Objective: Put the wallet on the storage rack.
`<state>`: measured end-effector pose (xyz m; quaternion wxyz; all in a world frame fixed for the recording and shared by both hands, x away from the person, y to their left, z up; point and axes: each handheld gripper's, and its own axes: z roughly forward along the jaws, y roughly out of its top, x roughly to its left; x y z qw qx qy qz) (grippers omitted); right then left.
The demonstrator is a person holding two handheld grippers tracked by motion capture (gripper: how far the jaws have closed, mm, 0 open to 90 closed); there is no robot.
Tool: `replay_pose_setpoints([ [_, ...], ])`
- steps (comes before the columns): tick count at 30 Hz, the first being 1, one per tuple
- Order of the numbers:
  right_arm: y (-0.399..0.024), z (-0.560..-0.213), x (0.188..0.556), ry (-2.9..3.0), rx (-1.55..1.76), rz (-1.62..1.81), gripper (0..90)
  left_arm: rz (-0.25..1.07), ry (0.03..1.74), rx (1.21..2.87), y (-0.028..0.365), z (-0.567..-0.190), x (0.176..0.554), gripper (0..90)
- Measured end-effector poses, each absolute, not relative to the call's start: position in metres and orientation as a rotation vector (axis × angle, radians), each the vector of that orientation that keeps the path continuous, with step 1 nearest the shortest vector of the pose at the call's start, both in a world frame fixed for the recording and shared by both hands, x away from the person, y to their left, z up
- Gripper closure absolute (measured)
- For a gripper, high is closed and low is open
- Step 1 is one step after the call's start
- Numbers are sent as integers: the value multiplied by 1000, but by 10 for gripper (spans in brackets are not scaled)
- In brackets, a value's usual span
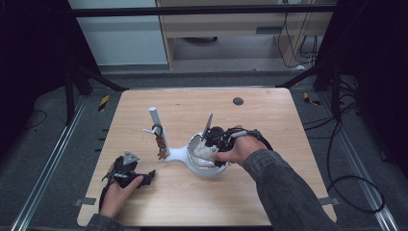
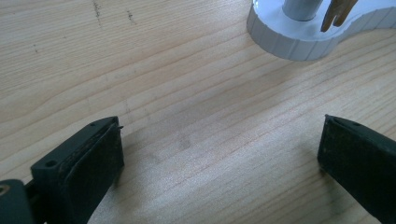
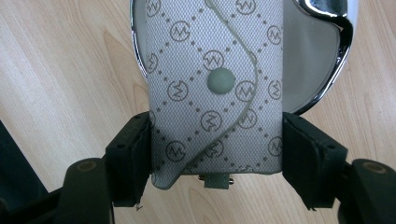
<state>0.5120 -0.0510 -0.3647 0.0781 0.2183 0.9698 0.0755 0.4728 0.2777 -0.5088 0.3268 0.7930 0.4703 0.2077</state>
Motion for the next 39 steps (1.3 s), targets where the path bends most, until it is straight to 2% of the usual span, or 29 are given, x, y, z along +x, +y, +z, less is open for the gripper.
replay_pose_setpoints([
  [18, -44, -369, 520, 2908, 656, 214, 308, 544, 1229, 2080, 277, -509, 473, 0],
  [20, -42, -370, 521, 2890, 667, 243, 287, 544, 1229, 2079, 277, -509, 473, 0],
  [22, -41, -369, 523, 2881, 691, 313, 190, 544, 1229, 2080, 277, -509, 473, 0],
  [23, -40, -369, 523, 2886, 703, 328, 176, 544, 1229, 2079, 277, -509, 473, 0],
  [39, -42, -365, 518, 2878, 709, 370, 172, 542, 1228, 2084, 277, -509, 473, 0],
])
